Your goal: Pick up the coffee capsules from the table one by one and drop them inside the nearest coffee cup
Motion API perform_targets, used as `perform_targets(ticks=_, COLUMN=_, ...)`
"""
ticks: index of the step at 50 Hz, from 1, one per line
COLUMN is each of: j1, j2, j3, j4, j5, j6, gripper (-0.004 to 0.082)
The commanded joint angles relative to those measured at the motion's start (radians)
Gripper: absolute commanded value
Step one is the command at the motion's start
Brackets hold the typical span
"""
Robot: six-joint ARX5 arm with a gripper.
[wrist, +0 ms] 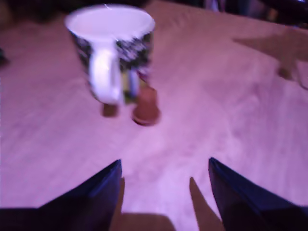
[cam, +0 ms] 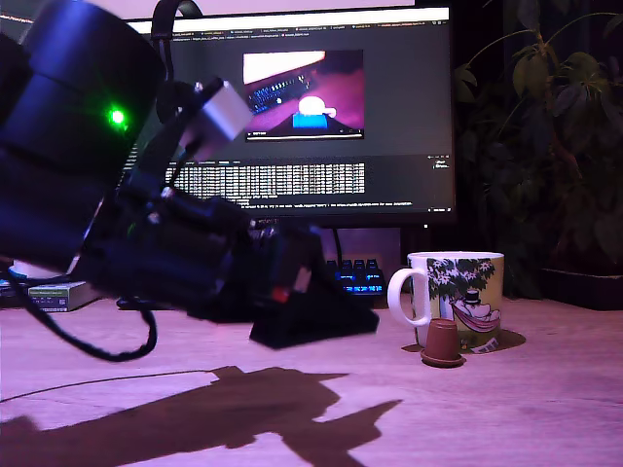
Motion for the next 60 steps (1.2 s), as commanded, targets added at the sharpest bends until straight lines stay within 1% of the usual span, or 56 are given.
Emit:
perform_targets(ticks=1, j1=-0.005, j2=0.016, j3=-0.006, j4=0.008, j5=-0.010, j6=-0.002, gripper=0.0519)
perform_targets(ticks=7, j1=-0.008, j2=0.033, j3=0.010, j4=0.008, j5=-0.023, j6=-0.002, gripper=0.0519)
perform_targets(ticks=39, j1=-0.040, j2=0.174, j3=0.158, j4=0.003, j5=-0.027, j6=-0.006, gripper=0.0518)
perform_targets(ticks=51, j1=-0.042, j2=0.210, j3=0.219, j4=-0.005, j5=-0.027, j6=-0.010, gripper=0.0518)
perform_targets(ticks=60, j1=-0.044, j2=0.248, j3=0.280, j4=-0.058, j5=-0.027, j6=-0.012, gripper=0.0518)
